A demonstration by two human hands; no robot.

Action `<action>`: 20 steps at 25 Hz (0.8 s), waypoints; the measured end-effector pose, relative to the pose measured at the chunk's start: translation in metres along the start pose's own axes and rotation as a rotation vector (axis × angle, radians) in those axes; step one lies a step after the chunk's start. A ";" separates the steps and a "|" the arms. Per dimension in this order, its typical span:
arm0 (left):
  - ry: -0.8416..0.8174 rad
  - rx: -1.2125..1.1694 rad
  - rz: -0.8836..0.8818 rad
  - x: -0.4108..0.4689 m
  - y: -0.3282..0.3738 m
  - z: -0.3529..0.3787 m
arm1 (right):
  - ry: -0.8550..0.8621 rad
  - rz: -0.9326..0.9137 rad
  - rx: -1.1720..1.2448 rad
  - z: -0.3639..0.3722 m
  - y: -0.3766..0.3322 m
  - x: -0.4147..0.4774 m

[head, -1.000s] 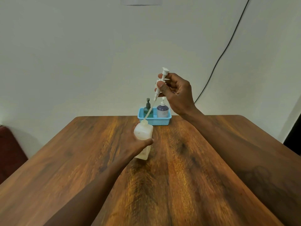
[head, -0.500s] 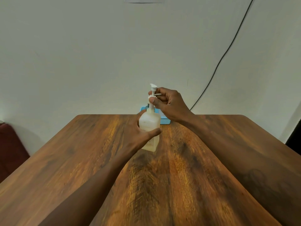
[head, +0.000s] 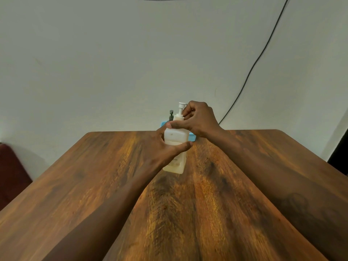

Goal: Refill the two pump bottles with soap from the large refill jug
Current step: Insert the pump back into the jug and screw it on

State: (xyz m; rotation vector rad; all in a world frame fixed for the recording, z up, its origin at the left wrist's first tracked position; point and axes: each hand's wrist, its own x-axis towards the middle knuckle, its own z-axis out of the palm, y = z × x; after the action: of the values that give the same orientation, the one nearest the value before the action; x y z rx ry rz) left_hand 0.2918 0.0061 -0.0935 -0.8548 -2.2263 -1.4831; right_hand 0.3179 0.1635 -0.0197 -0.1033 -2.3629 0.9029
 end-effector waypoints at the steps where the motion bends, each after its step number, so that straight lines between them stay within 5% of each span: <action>1: -0.011 -0.006 -0.006 0.000 0.001 0.002 | 0.000 0.024 -0.009 0.000 0.000 0.001; 12: -0.231 -0.225 -0.175 0.009 -0.014 -0.006 | -0.439 0.008 0.531 -0.016 0.013 -0.002; 20: -0.134 0.032 -0.036 0.010 0.000 0.000 | -0.079 0.222 0.204 -0.010 0.002 0.000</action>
State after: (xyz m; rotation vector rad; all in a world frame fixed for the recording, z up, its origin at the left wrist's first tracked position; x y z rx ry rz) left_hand 0.2839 0.0088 -0.0874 -0.9351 -2.3666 -1.4411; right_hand 0.3229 0.1703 -0.0149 -0.2555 -2.3482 1.2704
